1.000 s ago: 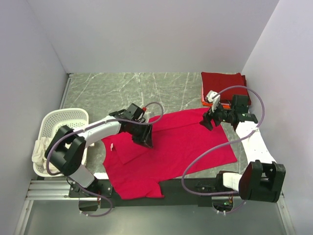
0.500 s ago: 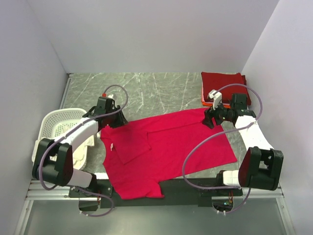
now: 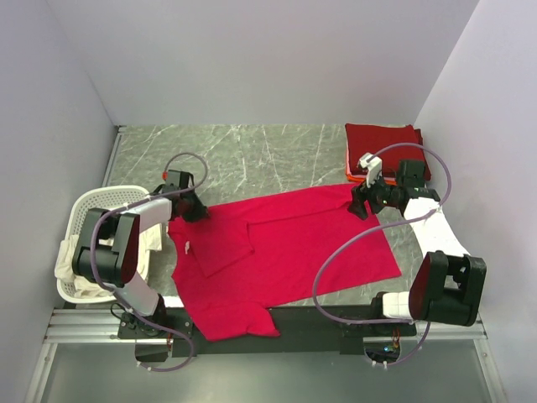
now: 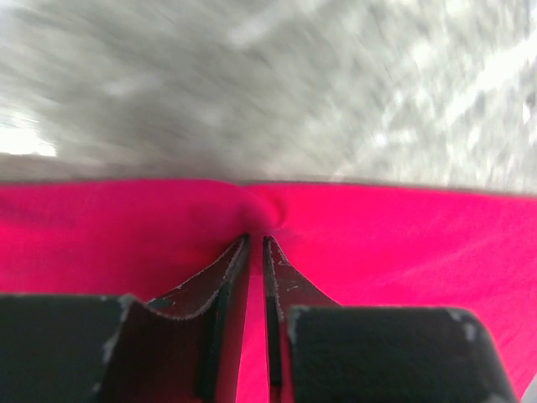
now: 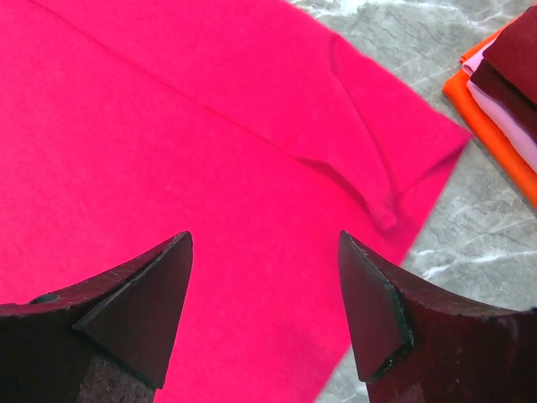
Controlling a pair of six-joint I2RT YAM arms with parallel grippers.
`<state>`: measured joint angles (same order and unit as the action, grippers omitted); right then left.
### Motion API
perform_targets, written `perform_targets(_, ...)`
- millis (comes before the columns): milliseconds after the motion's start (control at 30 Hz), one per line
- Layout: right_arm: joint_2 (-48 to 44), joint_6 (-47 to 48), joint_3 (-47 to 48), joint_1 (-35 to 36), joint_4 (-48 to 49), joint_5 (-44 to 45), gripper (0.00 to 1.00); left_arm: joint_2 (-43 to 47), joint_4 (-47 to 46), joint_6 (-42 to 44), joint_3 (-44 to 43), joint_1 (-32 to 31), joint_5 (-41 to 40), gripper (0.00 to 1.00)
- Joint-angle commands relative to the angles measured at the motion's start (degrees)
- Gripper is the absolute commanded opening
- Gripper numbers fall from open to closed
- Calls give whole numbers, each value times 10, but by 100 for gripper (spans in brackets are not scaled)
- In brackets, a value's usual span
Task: Fold and stack the t-shirts
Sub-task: Fold the tshirt
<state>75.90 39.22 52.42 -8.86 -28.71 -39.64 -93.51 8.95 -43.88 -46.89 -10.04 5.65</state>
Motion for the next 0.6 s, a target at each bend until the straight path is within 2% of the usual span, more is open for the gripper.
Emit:
perform_targets(0,6,3,29,-4,8,3,76,-15,33,-32,17,27,-121,20)
perform_targets(200,35,13,44,2,18,39,75,17,41,-38,16,47,-145,20)
perform_targets(333,114,23,84,27,34,73,72,18,39,-32,14,47,-130,20)
perform_targets(433,186,16,149,60,22,96,59,11,40,-28,8,47,-119,20)
perform_targets(567,266,-5,251,86,3,155,59,8,38,-24,6,47,-104,19)
